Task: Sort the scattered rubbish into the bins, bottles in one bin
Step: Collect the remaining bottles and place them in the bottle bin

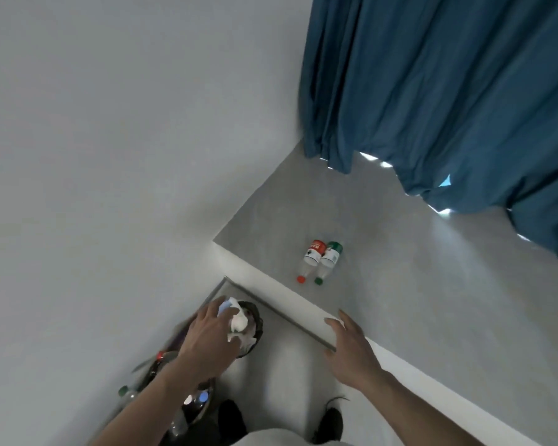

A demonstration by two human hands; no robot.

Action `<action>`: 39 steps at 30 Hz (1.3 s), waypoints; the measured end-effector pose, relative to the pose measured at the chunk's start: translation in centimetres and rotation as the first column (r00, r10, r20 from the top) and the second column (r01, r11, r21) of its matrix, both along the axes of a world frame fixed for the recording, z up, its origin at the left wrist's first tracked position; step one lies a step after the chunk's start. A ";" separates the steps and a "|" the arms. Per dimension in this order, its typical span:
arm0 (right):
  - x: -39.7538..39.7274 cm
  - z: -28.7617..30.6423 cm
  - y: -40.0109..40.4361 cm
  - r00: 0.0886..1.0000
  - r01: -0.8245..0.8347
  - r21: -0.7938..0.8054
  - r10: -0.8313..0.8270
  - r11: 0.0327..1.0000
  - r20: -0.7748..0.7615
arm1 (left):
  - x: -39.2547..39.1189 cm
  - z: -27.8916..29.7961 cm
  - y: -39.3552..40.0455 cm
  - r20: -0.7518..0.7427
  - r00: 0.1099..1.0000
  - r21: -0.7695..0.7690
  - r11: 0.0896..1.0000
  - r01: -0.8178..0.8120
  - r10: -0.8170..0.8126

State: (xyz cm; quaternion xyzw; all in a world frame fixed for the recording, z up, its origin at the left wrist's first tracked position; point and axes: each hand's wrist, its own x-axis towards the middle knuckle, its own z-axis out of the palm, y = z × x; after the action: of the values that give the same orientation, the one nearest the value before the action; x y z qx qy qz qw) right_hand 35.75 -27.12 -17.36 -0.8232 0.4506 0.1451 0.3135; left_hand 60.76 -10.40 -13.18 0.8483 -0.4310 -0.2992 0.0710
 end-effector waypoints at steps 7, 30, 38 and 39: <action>-8.8 -0.4 -8.8 1.000 0.009 -0.037 -0.009 0.999 0.000 | -7.6 -1.0 -9.9 -0.011 0.999 0.005 0.999 -0.035 0.035; -9.3 -6.7 -23.9 0.979 0.130 0.158 -0.101 0.979 -0.179 | -5.3 -10.9 -31.0 -0.206 0.978 0.285 0.958 0.033 0.027; -4.2 -11.3 -29.0 0.969 0.196 0.242 -0.149 0.950 -0.199 | -1.7 -20.7 -36.9 -0.275 0.956 0.451 0.892 0.037 0.100; -3.6 -12.0 -29.6 0.970 0.197 0.245 -0.152 0.949 -0.192 | -1.3 -22.0 -37.6 -0.280 0.952 0.448 0.894 0.014 0.126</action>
State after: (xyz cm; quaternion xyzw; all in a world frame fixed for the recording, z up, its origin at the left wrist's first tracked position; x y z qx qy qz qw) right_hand 32.14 -56.68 -29.36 -0.7157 0.5239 0.2452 0.3914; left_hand 59.42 -47.98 -35.16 0.7983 -0.3101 -0.5137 -0.0511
